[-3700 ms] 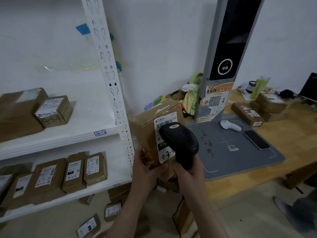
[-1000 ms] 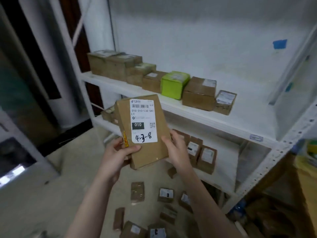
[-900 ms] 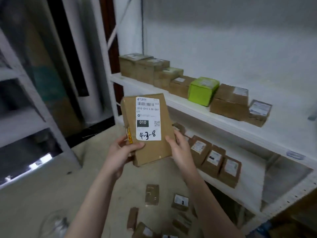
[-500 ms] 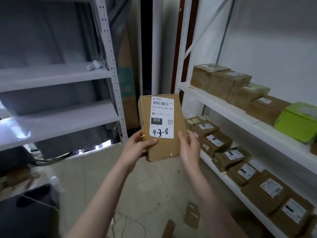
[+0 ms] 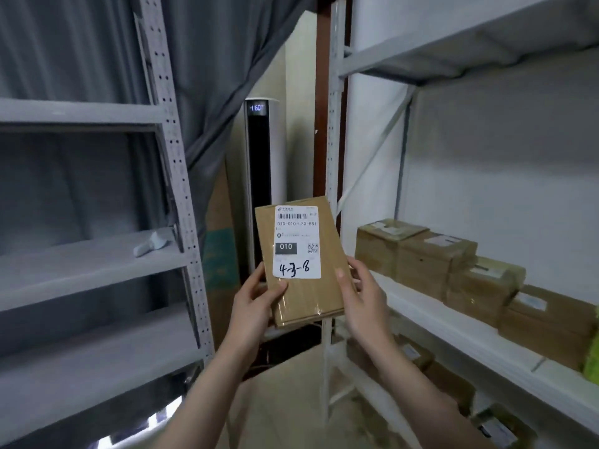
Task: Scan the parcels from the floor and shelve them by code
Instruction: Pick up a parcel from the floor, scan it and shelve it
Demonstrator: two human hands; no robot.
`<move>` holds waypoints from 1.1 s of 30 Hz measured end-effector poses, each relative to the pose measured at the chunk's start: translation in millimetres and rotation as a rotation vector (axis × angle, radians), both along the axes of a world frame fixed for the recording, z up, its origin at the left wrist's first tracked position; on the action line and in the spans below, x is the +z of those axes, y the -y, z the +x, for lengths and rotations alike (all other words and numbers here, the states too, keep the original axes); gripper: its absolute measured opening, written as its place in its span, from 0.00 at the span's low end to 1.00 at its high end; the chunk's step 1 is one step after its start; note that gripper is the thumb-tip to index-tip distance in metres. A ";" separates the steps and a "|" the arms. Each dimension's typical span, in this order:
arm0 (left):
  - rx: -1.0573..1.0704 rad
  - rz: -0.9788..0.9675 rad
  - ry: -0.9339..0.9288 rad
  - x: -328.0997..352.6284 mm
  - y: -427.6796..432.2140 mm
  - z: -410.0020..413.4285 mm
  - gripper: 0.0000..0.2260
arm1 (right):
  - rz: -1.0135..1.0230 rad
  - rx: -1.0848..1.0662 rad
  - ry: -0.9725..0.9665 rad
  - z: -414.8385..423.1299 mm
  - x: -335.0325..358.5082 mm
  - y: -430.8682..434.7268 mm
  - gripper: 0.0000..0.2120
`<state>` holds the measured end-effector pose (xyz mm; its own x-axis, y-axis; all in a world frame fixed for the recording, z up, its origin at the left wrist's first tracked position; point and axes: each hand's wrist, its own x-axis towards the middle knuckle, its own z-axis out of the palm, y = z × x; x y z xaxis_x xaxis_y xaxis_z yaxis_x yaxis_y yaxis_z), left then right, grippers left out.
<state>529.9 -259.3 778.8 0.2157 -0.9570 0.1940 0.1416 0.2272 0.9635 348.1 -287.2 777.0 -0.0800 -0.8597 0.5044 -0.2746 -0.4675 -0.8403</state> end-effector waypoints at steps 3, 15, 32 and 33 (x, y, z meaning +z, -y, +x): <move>-0.110 -0.113 0.048 55.3 77.3 -3.7 0.27 | -0.134 -0.057 -0.039 -12.6 46.0 65.2 0.17; -0.333 -0.392 0.091 220.4 279.5 -12.6 0.20 | -0.274 -0.087 -0.233 -38.9 223.4 221.5 0.22; -0.596 -0.643 0.014 378.5 516.5 -9.3 0.14 | -0.386 -0.532 -0.561 -12.7 406.8 372.2 0.25; -0.612 -0.650 0.006 388.2 524.6 -11.6 0.14 | -0.379 -0.550 -0.555 -12.2 417.2 379.1 0.25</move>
<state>518.3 -783.9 1167.0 -0.3002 -0.6042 0.7381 0.4126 0.6155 0.6716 335.9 -666.3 1194.2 -0.0925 -0.5373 0.8383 -0.8677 -0.3694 -0.3325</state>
